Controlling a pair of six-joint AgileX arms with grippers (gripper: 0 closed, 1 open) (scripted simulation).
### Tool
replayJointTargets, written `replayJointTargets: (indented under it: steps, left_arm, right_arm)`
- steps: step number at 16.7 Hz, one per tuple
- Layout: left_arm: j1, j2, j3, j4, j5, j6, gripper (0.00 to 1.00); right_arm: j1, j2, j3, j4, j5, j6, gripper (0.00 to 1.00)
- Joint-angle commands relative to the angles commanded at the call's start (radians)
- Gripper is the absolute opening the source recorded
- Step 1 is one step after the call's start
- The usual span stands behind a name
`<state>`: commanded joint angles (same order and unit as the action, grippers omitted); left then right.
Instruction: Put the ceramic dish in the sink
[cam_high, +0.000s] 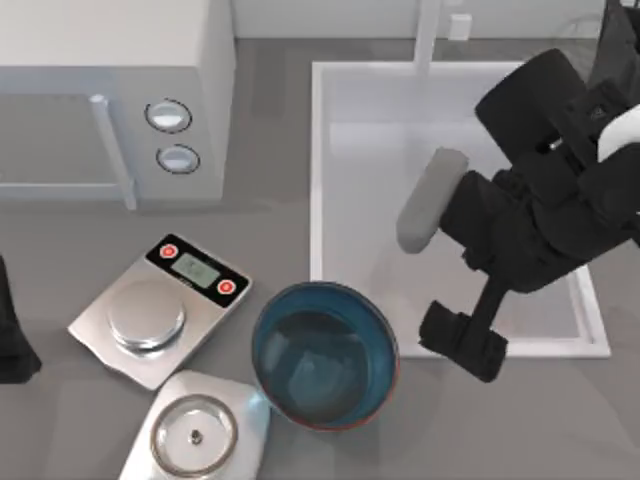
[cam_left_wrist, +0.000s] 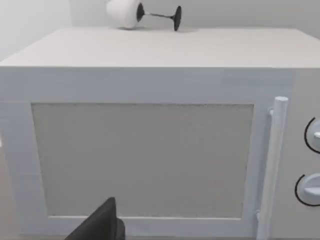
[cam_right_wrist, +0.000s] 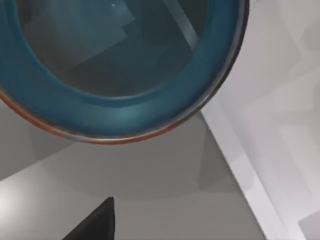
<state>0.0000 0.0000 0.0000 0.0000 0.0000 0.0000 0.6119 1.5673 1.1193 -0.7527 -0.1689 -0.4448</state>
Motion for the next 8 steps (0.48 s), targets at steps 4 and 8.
replayJointTargets:
  steps: [4, 8]
  left_arm:
    - [0.0, 0.0, 0.0, 0.0, 0.0, 0.0, 1.0]
    - [0.0, 0.0, 0.0, 0.0, 0.0, 0.0, 1.0]
  right_arm:
    - [0.042, 0.178, 0.201, -0.088, 0.018, -0.008, 1.0]
    - [0.055, 0.247, 0.318, -0.125, 0.039, -0.001, 1.0]
